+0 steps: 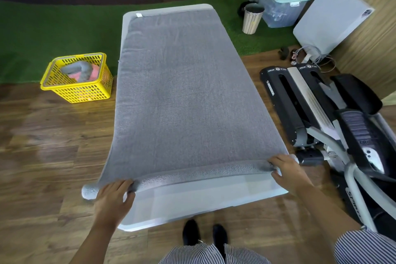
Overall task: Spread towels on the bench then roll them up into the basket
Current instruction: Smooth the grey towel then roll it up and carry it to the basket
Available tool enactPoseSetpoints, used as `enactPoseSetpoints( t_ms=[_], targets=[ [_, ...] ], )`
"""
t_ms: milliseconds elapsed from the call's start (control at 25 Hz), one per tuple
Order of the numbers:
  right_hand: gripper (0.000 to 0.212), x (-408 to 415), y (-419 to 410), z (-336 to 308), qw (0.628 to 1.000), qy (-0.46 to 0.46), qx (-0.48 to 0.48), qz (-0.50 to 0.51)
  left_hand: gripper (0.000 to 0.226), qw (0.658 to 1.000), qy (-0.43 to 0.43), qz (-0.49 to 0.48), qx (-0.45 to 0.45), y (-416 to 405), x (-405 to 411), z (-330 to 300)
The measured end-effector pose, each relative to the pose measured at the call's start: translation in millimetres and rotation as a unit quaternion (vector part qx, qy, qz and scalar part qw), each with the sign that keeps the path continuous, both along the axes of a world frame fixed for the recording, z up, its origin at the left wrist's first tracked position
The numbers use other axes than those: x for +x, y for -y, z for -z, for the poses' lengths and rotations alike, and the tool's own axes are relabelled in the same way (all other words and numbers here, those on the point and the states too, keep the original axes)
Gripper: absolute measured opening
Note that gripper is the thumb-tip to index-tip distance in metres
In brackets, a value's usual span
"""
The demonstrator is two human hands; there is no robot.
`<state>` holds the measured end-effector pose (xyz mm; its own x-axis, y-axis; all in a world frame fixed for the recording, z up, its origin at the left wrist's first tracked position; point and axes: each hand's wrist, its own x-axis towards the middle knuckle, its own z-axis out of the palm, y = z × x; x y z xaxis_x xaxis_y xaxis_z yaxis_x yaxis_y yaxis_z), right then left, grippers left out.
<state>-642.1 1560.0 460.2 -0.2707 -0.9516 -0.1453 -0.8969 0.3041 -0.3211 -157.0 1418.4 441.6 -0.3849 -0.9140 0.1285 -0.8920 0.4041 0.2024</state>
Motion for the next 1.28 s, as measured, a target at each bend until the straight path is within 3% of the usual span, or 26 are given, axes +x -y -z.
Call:
enactPoseSetpoints(
  t_ms=[80,240,520,640,800,1160,1280],
  targets=[
    [0.016,-2.0,-1.4,-0.3,1.0,-0.013,0.025,-0.002,0.038,1.0,0.002,-0.009,0.013,-4.2,-0.7,-0.3],
    [0.029,-4.1,-1.9,-0.4,0.997,-0.021,0.079,0.002,0.039,0.999,0.009,-0.021,0.044,-9.1,3.7,0.8],
    [0.02,-3.4,4.8,4.1,1.0,-0.005,-0.016,0.006,0.04,1.0,-0.002,-0.004,0.018,-4.3,-1.2,1.3],
    [0.02,-1.8,5.7,2.5,1.0,0.026,0.004,0.012,0.047,0.999,0.019,0.013,0.034,-4.2,-0.4,1.0],
    [0.037,-1.1,6.4,0.2,0.997,0.026,0.066,-0.013,0.046,0.998,0.022,0.008,0.05,-4.3,-2.9,0.1],
    [0.023,0.8,6.6,-6.2,0.992,-0.045,0.118,0.012,0.034,0.998,-0.01,0.006,0.055,-7.7,-14.8,-12.6],
    [0.025,2.2,10.3,-6.4,0.997,-0.039,0.068,0.007,0.041,0.999,0.003,-0.006,0.045,-3.2,-9.9,-9.4]
  ],
)
